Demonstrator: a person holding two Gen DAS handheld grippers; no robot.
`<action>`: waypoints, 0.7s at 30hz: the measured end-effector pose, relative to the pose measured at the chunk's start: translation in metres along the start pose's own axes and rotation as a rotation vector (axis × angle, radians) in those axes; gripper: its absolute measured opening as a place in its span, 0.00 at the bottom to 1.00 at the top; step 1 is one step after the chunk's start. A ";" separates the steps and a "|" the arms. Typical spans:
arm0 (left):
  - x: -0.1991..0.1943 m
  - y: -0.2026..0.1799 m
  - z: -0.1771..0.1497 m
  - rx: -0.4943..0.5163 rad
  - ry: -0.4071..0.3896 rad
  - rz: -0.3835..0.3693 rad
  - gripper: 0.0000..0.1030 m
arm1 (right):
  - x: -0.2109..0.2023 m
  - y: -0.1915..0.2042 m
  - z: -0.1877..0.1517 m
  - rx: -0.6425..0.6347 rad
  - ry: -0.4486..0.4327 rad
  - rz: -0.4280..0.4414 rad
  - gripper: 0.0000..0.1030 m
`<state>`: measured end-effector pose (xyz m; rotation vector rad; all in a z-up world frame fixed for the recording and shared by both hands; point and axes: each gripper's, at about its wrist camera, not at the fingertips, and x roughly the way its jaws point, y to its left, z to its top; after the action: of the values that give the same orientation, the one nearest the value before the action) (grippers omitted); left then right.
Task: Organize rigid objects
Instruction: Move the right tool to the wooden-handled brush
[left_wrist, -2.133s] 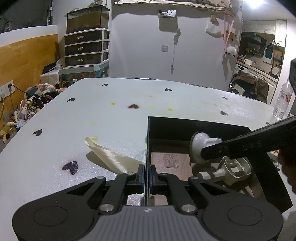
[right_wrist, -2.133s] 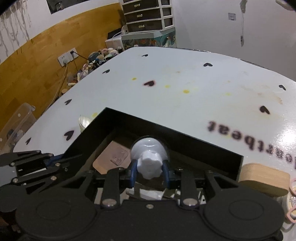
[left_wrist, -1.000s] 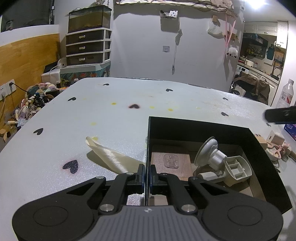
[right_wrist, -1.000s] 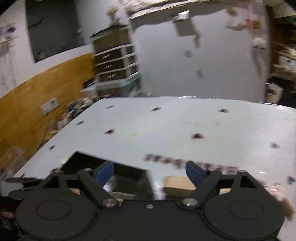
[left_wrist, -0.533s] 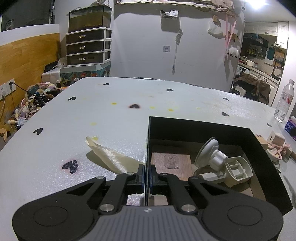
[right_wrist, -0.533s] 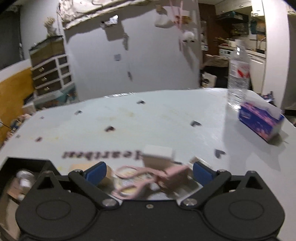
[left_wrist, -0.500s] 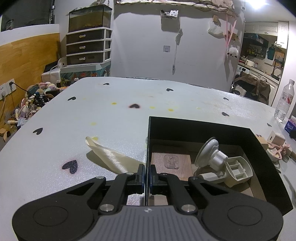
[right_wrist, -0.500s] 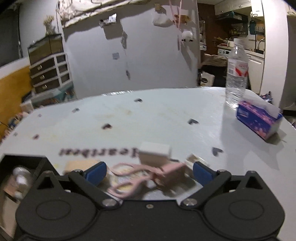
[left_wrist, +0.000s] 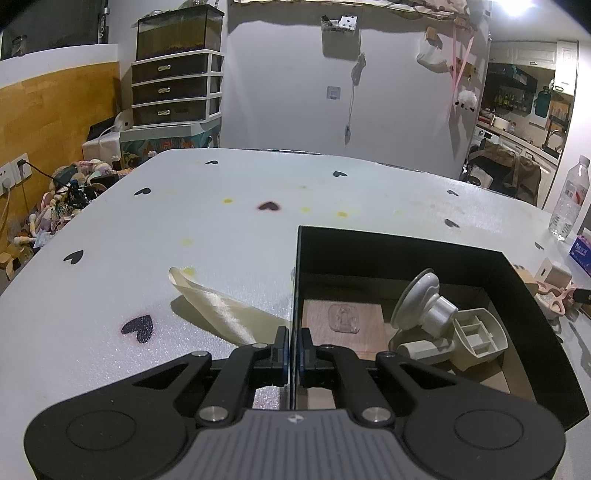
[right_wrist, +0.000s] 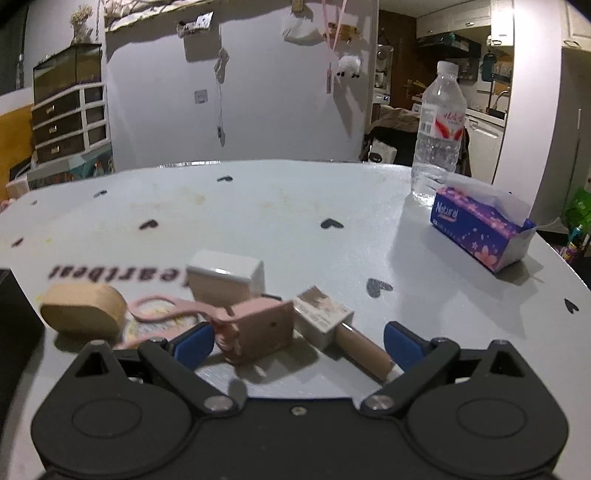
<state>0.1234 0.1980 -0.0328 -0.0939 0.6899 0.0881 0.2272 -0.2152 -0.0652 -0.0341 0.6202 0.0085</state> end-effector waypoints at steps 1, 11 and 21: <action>0.000 0.000 0.000 0.000 0.000 0.000 0.04 | 0.001 -0.002 0.000 -0.006 -0.001 0.004 0.95; 0.002 -0.001 0.000 -0.001 0.003 0.001 0.04 | 0.025 -0.021 0.003 -0.053 0.028 -0.017 0.75; 0.002 -0.001 0.000 0.000 0.004 0.005 0.04 | 0.029 -0.012 0.008 -0.069 0.014 0.022 0.38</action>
<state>0.1251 0.1968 -0.0338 -0.0922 0.6945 0.0925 0.2551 -0.2273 -0.0752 -0.0938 0.6338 0.0514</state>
